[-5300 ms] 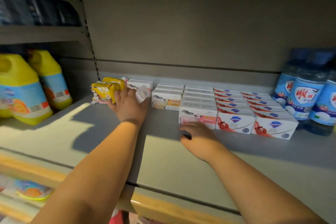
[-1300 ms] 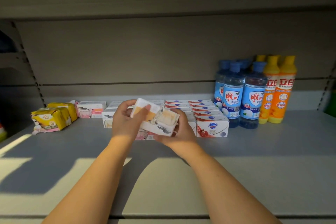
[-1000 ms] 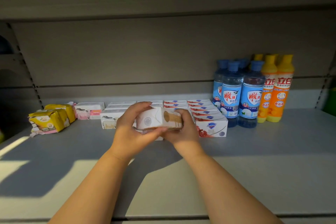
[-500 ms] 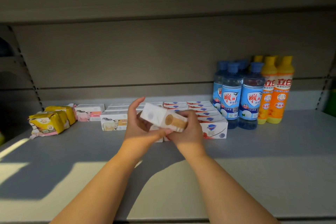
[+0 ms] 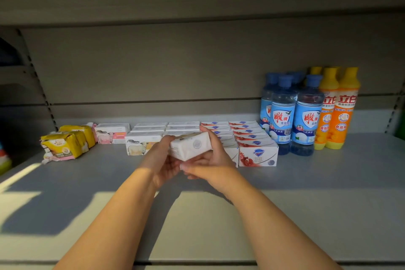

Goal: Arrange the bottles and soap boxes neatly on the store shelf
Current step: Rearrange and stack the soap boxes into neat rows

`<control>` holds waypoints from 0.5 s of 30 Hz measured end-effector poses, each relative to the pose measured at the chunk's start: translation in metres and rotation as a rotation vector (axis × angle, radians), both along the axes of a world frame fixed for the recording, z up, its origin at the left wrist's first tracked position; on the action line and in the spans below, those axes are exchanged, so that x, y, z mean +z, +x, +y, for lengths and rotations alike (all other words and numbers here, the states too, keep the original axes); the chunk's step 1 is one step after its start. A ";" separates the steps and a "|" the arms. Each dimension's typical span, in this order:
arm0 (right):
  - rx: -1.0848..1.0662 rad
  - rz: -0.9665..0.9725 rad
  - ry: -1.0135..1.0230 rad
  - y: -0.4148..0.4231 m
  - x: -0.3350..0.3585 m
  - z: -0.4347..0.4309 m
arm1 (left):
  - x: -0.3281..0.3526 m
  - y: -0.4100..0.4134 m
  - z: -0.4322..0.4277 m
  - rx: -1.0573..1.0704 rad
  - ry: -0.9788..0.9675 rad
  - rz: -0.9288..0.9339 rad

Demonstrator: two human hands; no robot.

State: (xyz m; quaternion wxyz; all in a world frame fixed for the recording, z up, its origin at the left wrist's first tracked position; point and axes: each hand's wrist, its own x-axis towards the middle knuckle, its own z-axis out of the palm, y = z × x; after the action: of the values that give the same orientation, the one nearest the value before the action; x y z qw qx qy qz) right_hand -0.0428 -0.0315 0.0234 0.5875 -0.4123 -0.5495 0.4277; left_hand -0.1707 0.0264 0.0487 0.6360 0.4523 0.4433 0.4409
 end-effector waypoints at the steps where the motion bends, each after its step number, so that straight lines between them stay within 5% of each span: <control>1: -0.045 -0.074 0.041 0.001 -0.002 0.001 | 0.000 0.001 -0.001 0.002 0.006 0.025; 6: -0.438 -0.316 0.272 0.010 0.000 0.006 | 0.005 0.003 -0.001 0.070 0.231 0.040; 8: -0.487 -0.136 0.309 0.013 0.004 0.006 | 0.007 0.002 -0.002 0.132 0.320 0.051; 11: -0.327 0.324 0.097 0.014 0.011 0.006 | 0.006 0.002 -0.006 0.166 0.545 0.215; 15: -0.205 0.533 -0.219 0.012 0.011 0.008 | -0.003 0.012 -0.014 0.063 0.659 0.305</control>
State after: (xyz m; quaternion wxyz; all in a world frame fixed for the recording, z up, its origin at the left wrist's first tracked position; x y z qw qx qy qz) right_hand -0.0309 -0.0234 0.0346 0.7030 -0.3998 -0.2822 0.5161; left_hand -0.1590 0.0124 0.0460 0.3686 0.6797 0.3810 0.5069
